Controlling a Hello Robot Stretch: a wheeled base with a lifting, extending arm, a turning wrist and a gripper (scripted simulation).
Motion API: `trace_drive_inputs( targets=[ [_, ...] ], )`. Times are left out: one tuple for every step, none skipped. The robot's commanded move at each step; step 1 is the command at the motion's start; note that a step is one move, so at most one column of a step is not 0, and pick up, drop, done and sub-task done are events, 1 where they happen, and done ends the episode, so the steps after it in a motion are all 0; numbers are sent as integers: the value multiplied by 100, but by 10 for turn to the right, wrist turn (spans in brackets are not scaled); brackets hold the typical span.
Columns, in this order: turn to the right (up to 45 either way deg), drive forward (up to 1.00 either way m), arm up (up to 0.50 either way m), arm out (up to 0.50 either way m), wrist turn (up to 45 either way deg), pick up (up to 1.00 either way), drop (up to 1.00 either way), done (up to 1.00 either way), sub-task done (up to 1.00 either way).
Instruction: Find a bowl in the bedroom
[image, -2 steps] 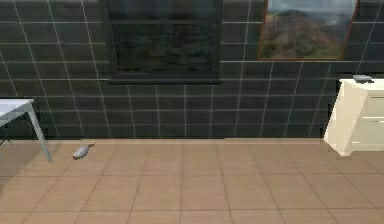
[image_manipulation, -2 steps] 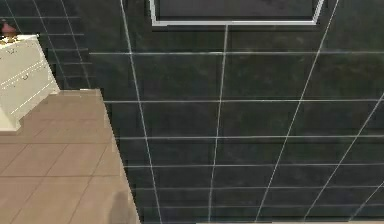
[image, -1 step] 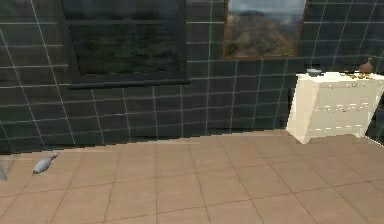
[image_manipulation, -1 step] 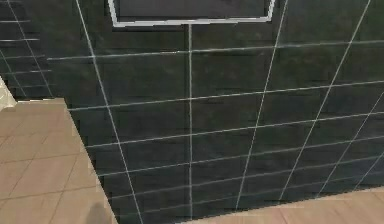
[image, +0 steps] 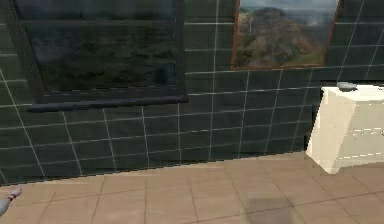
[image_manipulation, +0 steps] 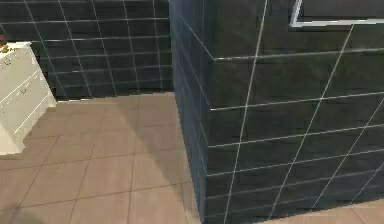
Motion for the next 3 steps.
trace_drive_inputs(
  targets=[
    [360,0,0,0,0,0,0,0,0],
    [0,45,0,0,0,0,0,0,0],
    [30,0,0,0,0,0,0,0,0]
  ],
)
